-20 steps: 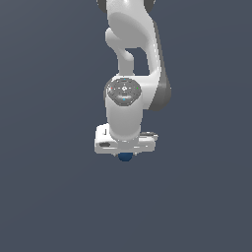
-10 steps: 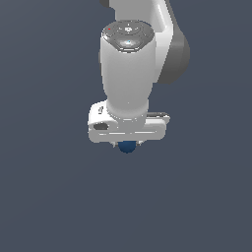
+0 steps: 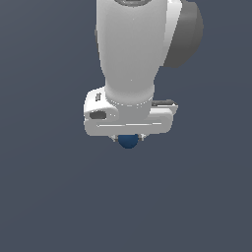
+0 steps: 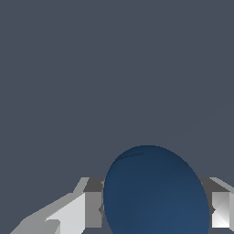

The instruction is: Pick up the object and move it to a goal position.

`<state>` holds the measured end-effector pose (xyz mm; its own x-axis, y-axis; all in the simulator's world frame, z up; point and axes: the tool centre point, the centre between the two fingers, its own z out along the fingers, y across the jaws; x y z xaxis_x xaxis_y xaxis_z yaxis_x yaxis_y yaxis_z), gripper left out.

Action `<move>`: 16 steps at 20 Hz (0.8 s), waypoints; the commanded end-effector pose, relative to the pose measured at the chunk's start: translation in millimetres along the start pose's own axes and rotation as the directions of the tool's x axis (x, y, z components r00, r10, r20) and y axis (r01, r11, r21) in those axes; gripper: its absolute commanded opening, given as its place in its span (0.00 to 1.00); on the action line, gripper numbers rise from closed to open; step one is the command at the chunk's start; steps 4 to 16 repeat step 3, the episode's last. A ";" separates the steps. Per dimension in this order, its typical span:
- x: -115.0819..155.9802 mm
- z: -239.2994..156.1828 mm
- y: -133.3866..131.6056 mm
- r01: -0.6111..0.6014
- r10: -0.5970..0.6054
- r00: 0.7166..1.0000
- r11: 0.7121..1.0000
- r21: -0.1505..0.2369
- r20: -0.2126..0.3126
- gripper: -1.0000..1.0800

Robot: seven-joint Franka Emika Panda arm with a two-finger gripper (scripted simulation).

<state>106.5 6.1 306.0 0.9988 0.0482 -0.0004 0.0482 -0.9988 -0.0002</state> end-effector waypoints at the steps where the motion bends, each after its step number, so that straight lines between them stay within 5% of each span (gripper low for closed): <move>1: 0.9 -4.2 -0.2 0.000 0.000 1.000 1.000 0.000 0.000 0.00; 16: 1.1 -4.9 -0.2 0.000 0.000 1.000 1.000 0.000 0.000 0.00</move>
